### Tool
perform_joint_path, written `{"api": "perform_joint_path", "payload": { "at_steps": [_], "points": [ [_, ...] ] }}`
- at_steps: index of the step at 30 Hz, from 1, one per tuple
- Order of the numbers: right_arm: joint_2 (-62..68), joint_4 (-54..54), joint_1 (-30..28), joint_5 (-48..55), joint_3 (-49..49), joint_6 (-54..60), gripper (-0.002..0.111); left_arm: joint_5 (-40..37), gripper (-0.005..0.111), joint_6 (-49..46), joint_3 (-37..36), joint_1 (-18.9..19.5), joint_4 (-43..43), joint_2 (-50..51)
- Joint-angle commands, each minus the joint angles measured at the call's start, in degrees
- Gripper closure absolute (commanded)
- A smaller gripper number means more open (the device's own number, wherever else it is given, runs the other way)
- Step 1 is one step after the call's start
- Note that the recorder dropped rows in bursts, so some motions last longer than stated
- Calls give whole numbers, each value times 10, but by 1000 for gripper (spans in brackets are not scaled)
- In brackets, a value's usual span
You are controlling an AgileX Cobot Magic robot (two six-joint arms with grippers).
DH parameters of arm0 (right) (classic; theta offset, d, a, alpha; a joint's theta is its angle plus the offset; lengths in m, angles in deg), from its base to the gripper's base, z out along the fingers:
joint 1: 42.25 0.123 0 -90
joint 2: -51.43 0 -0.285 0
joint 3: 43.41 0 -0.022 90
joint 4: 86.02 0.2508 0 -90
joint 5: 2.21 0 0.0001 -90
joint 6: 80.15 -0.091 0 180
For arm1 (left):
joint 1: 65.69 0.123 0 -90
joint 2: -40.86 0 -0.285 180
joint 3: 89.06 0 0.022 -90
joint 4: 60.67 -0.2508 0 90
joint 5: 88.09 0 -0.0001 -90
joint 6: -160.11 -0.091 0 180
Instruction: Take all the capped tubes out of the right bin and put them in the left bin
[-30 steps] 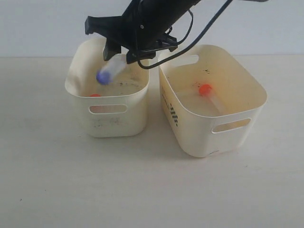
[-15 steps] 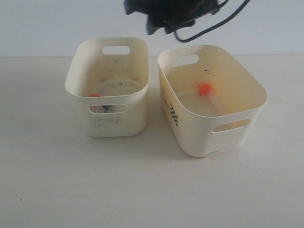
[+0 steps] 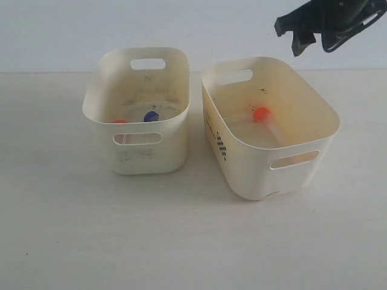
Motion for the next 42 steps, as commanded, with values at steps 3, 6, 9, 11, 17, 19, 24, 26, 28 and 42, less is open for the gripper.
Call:
{"api": "perform_joint_path", "payload": {
  "at_steps": [3,6,9,11,17,19,24,26,28,42],
  "points": [
    [42,19,-6,1,-1,48,50,3,103,0,2,-1,2,2],
    [55,26,-6,-7,0,48,50,3,103,0,2,-1,2,2],
    [66,26,-6,-6,0,48,52,3,103,0,2,-1,2,2],
    [74,26,-6,1,0,44,63,3,103,0,2,-1,2,2],
    [87,26,-6,22,0,-41,108,3,103,0,2,-1,2,2],
    [87,26,-6,25,0,-82,108,3,103,0,2,-1,2,2],
    [87,25,-5,58,0,-149,108,3,103,0,2,-1,2,2],
    [87,23,-5,71,0,-166,108,3,103,0,2,-1,2,2],
    [87,23,-5,82,0,-183,108,3,103,0,2,-1,2,2],
    [87,-23,-5,142,0,-287,108,3,103,0,2,-1,2,2]
  ]
}}
